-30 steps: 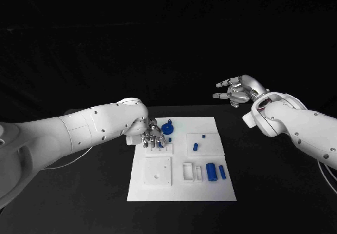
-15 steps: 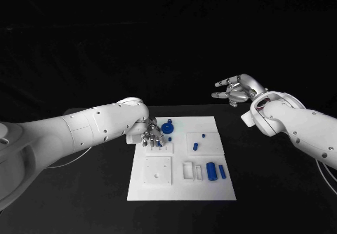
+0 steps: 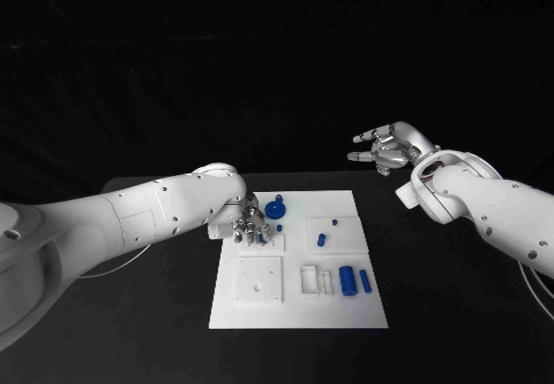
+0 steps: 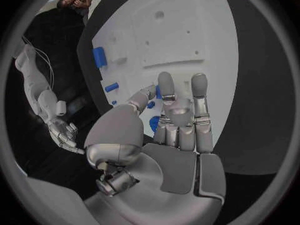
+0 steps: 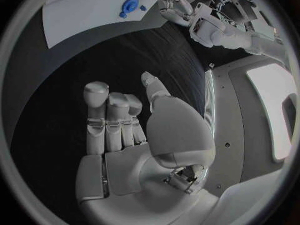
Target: Assemble the parts on the task board
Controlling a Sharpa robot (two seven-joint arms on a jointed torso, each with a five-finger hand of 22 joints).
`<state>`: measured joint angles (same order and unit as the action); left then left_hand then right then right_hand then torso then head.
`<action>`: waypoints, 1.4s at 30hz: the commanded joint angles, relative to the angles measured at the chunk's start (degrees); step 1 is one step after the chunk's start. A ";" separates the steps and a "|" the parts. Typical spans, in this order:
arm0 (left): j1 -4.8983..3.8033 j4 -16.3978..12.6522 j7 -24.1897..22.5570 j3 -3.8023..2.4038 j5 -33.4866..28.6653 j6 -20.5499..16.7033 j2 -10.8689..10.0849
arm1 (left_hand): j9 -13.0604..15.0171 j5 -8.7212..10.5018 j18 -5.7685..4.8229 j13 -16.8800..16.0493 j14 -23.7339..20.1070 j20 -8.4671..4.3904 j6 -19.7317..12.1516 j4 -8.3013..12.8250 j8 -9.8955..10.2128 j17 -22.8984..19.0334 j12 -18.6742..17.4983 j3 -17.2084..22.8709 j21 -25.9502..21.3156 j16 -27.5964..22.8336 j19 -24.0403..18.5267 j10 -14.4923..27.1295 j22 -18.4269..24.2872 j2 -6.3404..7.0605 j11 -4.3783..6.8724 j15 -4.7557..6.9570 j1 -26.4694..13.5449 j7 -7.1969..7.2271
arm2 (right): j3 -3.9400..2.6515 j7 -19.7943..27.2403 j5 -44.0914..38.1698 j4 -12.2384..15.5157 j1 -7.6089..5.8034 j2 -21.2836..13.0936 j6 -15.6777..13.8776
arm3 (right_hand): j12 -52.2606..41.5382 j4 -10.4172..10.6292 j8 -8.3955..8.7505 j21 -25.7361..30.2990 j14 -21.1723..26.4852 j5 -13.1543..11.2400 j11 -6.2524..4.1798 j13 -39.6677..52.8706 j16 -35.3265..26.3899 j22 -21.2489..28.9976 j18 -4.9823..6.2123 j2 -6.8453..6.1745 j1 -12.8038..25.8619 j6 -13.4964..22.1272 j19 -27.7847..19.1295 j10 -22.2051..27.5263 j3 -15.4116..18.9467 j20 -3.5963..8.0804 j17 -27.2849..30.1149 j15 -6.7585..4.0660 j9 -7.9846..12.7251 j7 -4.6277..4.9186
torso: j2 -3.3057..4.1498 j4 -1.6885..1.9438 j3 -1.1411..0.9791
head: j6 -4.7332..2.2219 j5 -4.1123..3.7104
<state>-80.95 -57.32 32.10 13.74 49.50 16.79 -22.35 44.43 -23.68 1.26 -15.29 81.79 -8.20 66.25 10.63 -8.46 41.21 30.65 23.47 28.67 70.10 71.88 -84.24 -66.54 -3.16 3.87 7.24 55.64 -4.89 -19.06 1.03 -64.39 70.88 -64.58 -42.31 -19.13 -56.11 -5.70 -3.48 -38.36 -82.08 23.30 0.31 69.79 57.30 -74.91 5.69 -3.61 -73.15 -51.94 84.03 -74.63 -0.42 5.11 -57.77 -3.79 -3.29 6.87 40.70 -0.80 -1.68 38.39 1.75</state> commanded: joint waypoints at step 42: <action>0.93 0.84 0.50 0.03 -0.07 2.28 0.44 | 0.83 0.57 -0.26 0.29 0.12 0.03 10.80 -0.32 -0.17 0.35 0.17 0.10 -2.23 -0.03 1.05 -2.62 -2.18 -2.01 0.64 0.19 2.17 7.20 | -0.03 0.23 -0.40 -0.07 0.17 0.08 0.77 | -0.11 -0.19 0.17 0.38 -0.21 0.27 -0.02 -0.03 -0.23 -2.06 1.00 0.21 0.27 0.09 2.98 0.30 0.11 -0.26 -0.10 -0.04 -0.04 0.00 | 0.00 -0.05 0.00 | 0.24 0.09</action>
<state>-80.30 -56.52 32.46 13.67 49.57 17.95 -22.09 45.40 -23.31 1.24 -15.09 81.96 -8.10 66.26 10.51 -8.59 41.65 30.65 23.43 26.70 70.10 72.60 -84.24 -68.67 -3.09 3.87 7.01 55.72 -4.90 -19.06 1.02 -64.40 70.79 -64.45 -42.29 -19.05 -56.11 -5.70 -3.48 -38.36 -82.08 23.30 0.31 69.79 57.30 -74.90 5.68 -3.61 -73.16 -51.94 84.03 -74.63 -0.42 5.11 -57.80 -3.79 -3.29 6.87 40.70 -0.81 -1.66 38.64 1.87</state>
